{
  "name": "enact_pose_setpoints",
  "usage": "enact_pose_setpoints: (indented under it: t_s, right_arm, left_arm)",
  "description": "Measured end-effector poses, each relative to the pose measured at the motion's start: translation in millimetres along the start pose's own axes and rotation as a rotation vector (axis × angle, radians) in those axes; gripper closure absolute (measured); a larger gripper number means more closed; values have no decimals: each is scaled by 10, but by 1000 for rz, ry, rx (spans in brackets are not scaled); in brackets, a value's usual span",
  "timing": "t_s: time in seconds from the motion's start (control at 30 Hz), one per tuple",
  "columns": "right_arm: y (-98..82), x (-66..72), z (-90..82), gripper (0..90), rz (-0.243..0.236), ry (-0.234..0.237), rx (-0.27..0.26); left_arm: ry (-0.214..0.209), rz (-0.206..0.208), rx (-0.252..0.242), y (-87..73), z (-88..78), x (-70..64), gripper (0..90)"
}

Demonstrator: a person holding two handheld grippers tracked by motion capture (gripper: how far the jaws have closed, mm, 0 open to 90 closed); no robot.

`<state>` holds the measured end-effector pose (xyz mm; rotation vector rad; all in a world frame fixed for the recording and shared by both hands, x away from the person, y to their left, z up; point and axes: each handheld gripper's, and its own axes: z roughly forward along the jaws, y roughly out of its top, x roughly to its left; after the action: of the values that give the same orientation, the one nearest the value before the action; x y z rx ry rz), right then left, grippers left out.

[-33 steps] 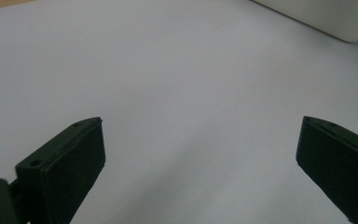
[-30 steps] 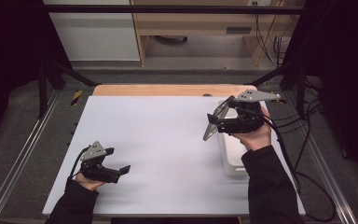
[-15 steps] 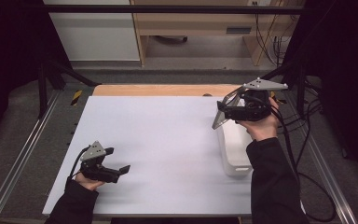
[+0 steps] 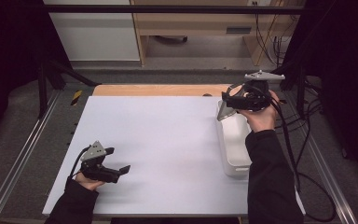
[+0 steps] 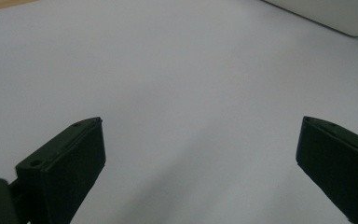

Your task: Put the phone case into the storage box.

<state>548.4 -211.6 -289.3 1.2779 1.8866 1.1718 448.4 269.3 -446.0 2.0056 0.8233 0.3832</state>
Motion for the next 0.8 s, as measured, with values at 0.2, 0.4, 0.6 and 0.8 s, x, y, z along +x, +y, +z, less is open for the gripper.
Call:
enact_pose_setpoints:
  t_s: [0.2,0.4,0.6,0.8]
  right_arm:
    - [18,-64,127,129,14,-32,6]
    - [26,-140,215,129,28,-73,8]
    - [22,-163,296,129,25,-104,20]
    - [-6,-191,417,129,37,-134,40]
  left_arm:
    - [-4,4,-1,0,3,-4,7]
    - [-5,6,-2,1,1,-4,7]
    - [-5,12,4,0,9,-10,7]
    - [-3,14,8,-2,16,-10,7]
